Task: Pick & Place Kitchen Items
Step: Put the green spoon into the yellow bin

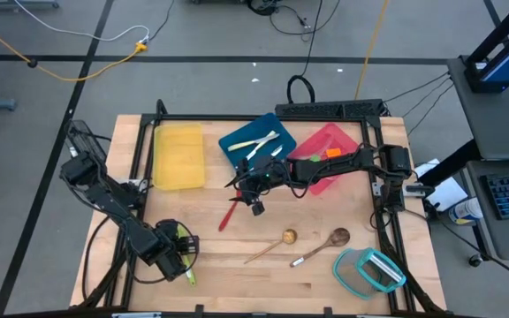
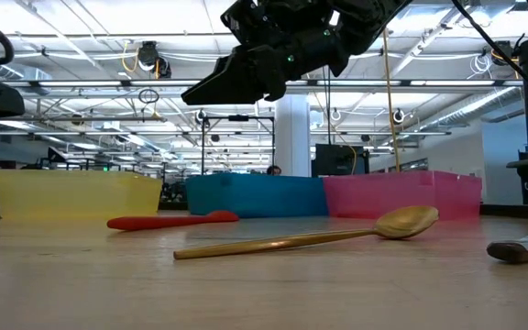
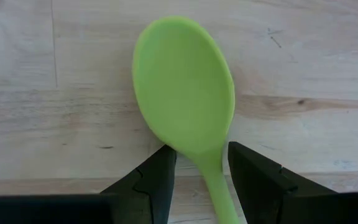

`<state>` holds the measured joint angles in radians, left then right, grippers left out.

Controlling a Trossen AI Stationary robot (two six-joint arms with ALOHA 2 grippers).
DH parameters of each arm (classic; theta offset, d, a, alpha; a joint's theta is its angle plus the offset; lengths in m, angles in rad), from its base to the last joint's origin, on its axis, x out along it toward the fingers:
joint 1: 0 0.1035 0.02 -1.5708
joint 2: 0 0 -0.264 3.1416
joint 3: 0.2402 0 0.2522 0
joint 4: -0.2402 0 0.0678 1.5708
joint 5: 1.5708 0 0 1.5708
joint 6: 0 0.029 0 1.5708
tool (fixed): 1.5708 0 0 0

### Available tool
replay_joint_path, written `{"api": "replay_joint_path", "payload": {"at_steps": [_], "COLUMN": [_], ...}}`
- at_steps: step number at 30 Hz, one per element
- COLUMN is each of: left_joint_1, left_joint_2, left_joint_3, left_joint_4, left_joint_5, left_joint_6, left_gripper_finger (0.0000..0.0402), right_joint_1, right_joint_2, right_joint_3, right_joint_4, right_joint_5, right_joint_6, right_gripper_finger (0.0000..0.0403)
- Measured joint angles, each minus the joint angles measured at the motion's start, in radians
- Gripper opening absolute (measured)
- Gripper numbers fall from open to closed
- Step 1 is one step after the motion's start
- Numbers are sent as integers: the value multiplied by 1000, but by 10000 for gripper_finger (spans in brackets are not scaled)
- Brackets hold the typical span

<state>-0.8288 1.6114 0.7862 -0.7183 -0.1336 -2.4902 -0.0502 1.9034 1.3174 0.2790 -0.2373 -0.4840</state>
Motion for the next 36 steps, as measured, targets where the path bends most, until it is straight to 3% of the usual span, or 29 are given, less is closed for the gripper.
{"api": "replay_joint_path", "payload": {"at_steps": [5, 15, 25, 33, 36], "left_joint_1": [0, -4, -3, 5, 24], "left_joint_2": [2, 4, 4, 0, -29], "left_joint_3": [-1, -2, -2, -8, -8], "left_joint_4": [9, 6, -51, -129, -187], "left_joint_5": [-10, -71, -142, -390, -430], "left_joint_6": [30, 71, 84, 113, 117], "left_gripper_finger": [142, 42, 39, 29, 35], "right_joint_1": [0, 0, 0, 1, 4], "right_joint_2": [0, 0, 0, 0, 0], "right_joint_3": [0, 0, 0, 0, 0], "right_joint_4": [1, 1, 1, 1, 1], "right_joint_5": [0, 0, 0, -1, -1], "right_joint_6": [-4, -4, 4, 42, 70], "right_gripper_finger": [196, 196, 196, 196, 196]}}
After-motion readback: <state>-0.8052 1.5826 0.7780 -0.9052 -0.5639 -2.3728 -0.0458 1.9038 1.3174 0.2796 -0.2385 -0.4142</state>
